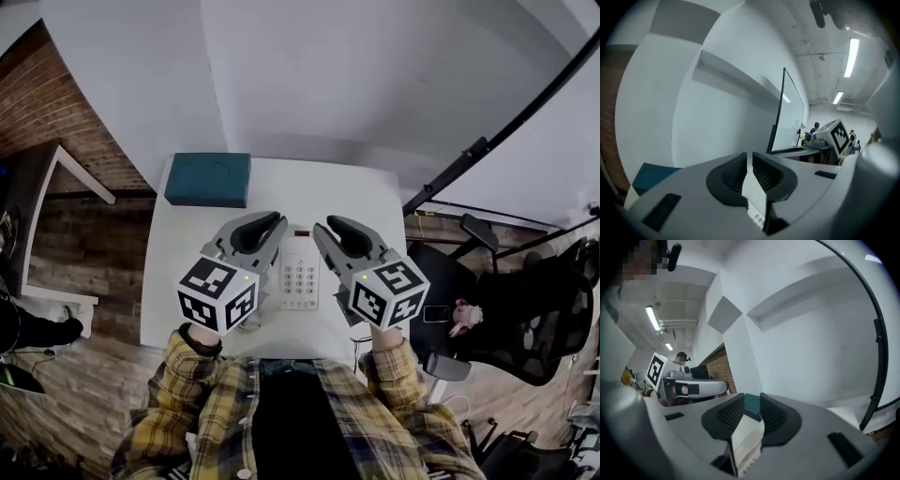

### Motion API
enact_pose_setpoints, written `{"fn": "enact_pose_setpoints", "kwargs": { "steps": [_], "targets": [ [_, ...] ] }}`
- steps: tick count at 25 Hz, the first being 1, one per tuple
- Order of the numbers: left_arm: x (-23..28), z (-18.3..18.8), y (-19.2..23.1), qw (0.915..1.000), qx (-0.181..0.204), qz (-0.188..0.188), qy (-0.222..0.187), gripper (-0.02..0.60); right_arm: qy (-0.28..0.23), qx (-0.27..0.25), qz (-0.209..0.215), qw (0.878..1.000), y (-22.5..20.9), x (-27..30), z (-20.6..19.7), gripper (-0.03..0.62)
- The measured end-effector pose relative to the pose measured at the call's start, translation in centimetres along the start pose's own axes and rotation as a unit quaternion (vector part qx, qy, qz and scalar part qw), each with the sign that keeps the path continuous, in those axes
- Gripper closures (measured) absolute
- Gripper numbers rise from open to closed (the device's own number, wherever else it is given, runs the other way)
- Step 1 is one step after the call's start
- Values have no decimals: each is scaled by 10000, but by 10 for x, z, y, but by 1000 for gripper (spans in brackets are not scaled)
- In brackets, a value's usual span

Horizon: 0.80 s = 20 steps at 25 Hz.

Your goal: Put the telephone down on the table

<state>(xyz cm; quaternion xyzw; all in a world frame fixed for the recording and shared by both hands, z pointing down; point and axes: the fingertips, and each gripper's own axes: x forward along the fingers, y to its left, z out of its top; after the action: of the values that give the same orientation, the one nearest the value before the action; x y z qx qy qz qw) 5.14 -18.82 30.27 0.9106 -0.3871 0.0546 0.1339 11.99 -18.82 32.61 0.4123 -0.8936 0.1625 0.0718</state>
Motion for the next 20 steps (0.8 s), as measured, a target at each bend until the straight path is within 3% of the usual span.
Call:
{"fn": "enact_pose_setpoints", "kwargs": {
  "steps": [7, 20],
  "targets": [
    [-8, 22, -23, 9964, 722, -22, -445, 551, -669, -545, 95, 9962, 23, -21, 32, 541],
    [-16, 17, -48, 9961, 613, -318, -550, 565, -789, -441, 246, 9956, 30, -37, 22, 569]
  ]
}}
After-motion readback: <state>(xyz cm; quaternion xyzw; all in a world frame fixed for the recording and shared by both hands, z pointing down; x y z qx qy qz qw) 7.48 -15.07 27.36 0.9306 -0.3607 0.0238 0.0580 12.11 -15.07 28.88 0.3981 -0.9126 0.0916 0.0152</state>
